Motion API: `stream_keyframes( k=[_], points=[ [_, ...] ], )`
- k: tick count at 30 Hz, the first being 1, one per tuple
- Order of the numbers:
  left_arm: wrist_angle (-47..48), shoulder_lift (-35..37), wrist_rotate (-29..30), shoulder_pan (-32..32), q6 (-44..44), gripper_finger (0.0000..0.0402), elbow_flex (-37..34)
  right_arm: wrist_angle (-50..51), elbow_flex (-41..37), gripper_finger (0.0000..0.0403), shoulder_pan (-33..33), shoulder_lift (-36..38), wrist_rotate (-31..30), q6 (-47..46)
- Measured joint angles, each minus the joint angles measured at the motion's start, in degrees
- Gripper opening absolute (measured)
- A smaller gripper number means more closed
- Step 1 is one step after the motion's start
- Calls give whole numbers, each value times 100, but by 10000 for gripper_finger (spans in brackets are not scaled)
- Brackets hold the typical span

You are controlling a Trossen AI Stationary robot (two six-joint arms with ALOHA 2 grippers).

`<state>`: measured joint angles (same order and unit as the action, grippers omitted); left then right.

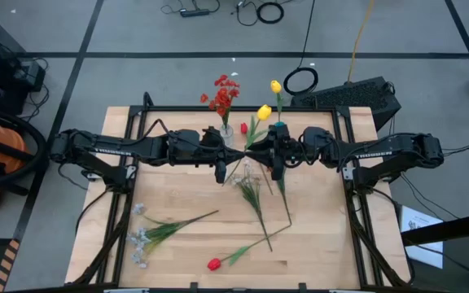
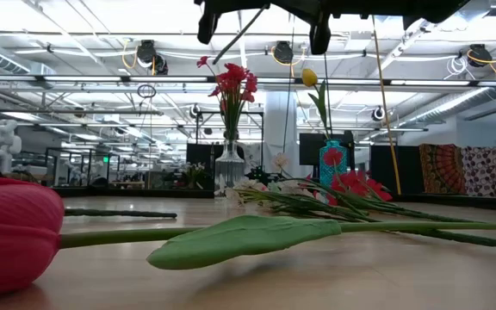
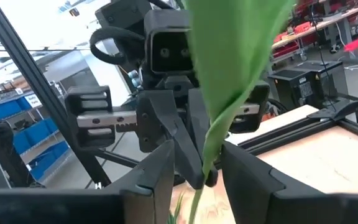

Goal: Sort flowers into vase by color
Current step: Put the yellow tulip into the blue vase

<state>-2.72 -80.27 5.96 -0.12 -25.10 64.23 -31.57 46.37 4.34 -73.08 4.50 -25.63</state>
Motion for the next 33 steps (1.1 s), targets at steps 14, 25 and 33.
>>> stream_keyframes(
  k=[14, 25, 33],
  points=[
    [-254, -2, -146, 0, -4, 2, -4, -22, 0, 80, 7, -102, -20, 1],
    [-281, -100, -149, 0, -98, 2, 0, -124, 0, 79, 7, -114, -20, 125],
    [-267, -218, -273, -2, -155, 2, 0, -92, 0, 29, 7, -114, -16, 276]
  ],
)
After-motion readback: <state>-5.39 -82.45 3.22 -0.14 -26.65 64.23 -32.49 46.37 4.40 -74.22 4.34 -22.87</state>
